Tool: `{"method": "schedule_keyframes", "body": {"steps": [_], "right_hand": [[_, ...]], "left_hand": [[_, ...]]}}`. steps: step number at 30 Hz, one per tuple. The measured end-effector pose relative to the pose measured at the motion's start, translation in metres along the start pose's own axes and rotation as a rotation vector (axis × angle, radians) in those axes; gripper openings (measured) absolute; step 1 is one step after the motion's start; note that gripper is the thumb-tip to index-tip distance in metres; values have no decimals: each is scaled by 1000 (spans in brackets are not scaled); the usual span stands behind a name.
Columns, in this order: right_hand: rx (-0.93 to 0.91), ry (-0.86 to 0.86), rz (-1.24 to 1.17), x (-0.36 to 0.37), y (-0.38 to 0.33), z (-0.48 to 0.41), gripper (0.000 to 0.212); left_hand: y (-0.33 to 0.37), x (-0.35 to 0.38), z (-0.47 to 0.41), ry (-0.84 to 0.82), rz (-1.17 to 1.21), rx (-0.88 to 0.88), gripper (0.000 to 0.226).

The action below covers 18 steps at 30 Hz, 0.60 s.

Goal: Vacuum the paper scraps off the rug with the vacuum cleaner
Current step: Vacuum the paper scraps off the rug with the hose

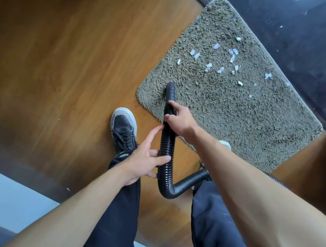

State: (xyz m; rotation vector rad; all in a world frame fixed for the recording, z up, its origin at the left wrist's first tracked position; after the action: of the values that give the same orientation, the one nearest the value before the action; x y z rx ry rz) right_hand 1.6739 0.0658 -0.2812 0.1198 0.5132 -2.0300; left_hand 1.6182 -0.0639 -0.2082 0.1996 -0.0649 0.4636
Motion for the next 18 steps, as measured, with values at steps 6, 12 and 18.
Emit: {"method": "schedule_keyframes", "body": {"steps": [6, 12, 18], "right_hand": [[33, -34, 49, 8, 13, 12, 72], [6, -61, 71, 12, 15, 13, 61], [-22, -90, 51, 14, 12, 6, 67]], "left_hand": [[-18, 4, 9, -15, 40, -46, 82], [-26, 3, 13, 4, 53, -46, 81], [-25, 1, 8, 29, 38, -25, 80]]}}
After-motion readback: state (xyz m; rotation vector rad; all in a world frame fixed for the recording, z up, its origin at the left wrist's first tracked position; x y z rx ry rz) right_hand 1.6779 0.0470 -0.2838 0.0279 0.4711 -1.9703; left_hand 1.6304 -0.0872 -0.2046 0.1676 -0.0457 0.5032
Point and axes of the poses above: each hand's wrist, its own z-axis away from the middle knuckle, its own x-axis out of the palm, y = z × x, the point moved 3 cm from there along -z, towards the middle knuckle, and after that the axes turned 10 degrees about y, right-handed, at the moved point
